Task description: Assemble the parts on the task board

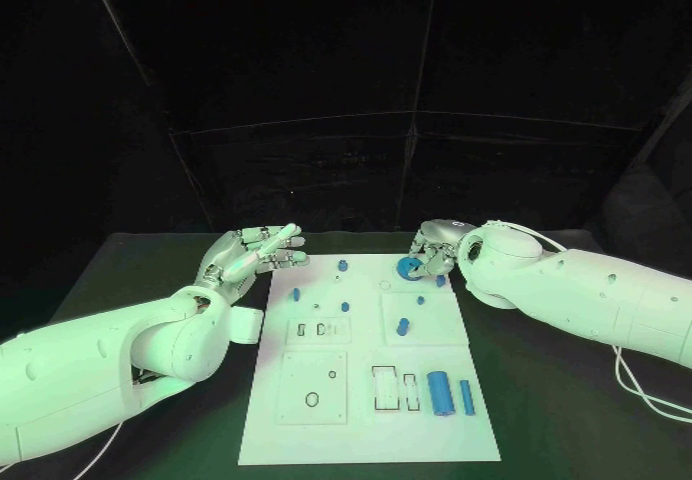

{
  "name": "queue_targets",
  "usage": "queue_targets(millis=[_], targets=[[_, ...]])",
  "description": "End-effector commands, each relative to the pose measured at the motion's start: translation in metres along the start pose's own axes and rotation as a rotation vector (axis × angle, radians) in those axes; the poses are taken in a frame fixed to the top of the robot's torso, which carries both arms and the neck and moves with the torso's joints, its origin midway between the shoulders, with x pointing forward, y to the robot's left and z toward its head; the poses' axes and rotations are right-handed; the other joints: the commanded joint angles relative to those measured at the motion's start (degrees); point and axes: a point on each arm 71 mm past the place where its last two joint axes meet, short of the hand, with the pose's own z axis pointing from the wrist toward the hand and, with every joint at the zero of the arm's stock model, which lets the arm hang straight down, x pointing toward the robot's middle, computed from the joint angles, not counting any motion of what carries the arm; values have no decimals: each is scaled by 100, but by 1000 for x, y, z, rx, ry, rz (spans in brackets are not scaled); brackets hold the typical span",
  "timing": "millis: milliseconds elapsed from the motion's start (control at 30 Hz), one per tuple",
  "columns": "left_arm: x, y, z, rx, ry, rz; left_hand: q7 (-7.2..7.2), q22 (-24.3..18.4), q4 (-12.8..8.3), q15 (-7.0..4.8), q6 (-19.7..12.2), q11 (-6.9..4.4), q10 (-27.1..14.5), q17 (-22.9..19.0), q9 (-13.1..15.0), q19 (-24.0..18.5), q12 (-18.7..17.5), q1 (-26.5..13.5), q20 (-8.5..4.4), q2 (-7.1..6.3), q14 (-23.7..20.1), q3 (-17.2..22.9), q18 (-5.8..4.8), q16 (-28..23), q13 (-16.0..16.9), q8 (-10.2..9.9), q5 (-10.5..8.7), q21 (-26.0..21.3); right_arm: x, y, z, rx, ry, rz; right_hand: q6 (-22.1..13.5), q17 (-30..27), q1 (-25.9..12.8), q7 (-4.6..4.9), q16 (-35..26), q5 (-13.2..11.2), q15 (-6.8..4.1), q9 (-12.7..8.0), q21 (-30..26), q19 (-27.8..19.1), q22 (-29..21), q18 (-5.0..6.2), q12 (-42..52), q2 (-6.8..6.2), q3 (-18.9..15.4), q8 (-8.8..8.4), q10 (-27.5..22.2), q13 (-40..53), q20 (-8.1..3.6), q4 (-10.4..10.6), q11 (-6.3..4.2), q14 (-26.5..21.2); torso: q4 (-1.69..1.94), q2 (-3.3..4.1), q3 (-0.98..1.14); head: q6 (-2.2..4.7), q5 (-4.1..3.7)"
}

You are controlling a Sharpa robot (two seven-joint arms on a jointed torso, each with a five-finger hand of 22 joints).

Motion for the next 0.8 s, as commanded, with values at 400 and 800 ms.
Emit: queue_targets(millis=[400, 800], targets=[[1, -1, 0, 7, 11, -2, 32, -11, -24, 39, 28, 15, 2, 11, -7, 53, -48, 10, -2, 73, -22, -2, 77, -48, -9, -42, -25, -30, 1, 3, 0, -1, 3, -14, 513, 269, 305, -123, 25, -189, -105, 40, 39, 39, 266, -79, 178, 325, 513, 186, 215, 193, -89, -351, -124, 346, 0, -1, -2, -28, 0], [0, -1, 0, 6, 8, -1, 32, -13, -29, 40, 29, 16, 2, 12, -7, 54, -51, 13, -1, 80, -23, 0, 77, -54, -9, -45, -24, -35, -7, 26, -13, -86, -133, -21, 613, 335, 236, -156, 48, -180, -133, 37, 77, 115, 375, -103, 353, 282, 588, 200, 358, 374, -121, -423, -153, 361, -1, -11, -2, -1, -4]])
